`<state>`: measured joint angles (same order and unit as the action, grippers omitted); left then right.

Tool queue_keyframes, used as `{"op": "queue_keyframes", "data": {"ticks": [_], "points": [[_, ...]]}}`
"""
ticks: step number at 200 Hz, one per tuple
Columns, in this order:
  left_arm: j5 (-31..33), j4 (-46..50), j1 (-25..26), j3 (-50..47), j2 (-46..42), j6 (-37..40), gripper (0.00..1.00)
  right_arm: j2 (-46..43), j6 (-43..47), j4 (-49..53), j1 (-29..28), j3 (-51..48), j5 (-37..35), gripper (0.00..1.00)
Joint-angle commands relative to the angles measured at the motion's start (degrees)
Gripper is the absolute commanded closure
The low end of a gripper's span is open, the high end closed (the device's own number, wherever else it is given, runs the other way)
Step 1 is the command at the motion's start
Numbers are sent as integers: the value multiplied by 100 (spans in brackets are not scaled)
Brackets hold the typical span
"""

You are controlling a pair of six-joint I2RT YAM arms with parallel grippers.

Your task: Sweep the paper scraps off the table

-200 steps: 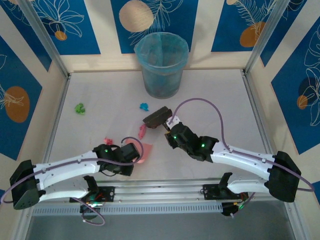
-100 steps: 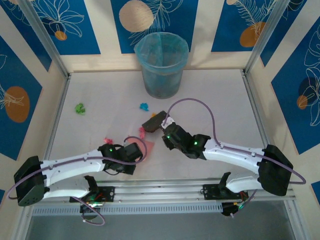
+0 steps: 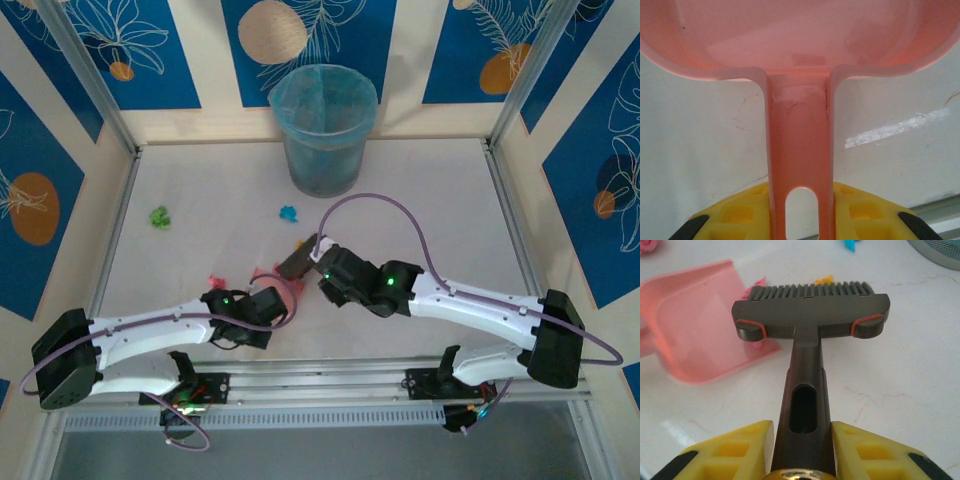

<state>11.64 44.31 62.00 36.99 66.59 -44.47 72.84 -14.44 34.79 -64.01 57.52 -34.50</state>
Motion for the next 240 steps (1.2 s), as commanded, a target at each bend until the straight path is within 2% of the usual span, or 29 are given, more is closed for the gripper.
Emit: {"op": "queue_keyframes", "data": {"ticks": [1, 38, 58, 78, 99, 136, 149, 163, 213, 240], "points": [[112, 74, -43, -112, 30, 104, 100, 20, -45, 983, -343, 304, -204, 100], [93, -4, -62, -146, 4, 145, 100, -91, -234, 1556, -782, 439, -526, 100], [59, -28, -67, -174, -34, 140, 100, -313, -351, 1676, -790, 481, -689, 100], [19, -53, -65, -256, -131, 117, 100, -786, -445, 1364, -667, 390, -644, 100], [-14, -73, -63, -324, -261, 83, 100, -1432, -854, 934, -36, 149, -310, 100], [-26, -112, -62, -377, -416, 29, 100, -2052, -1884, 191, 2065, -386, 1371, 100], [-24, -167, -65, -377, -415, 18, 100, -1930, -2043, 40, 2561, -410, 1826, 100], [-26, -253, -62, -379, -401, 17, 100, -1625, -1987, 15, 2782, -259, 2134, 100], [97, -300, -74, -253, -142, 45, 100, -472, -1881, -41, 2739, 326, 2001, 100], [130, -301, -83, -202, -12, 44, 100, 276, -1748, 58, 2516, 803, 1516, 100]]}}
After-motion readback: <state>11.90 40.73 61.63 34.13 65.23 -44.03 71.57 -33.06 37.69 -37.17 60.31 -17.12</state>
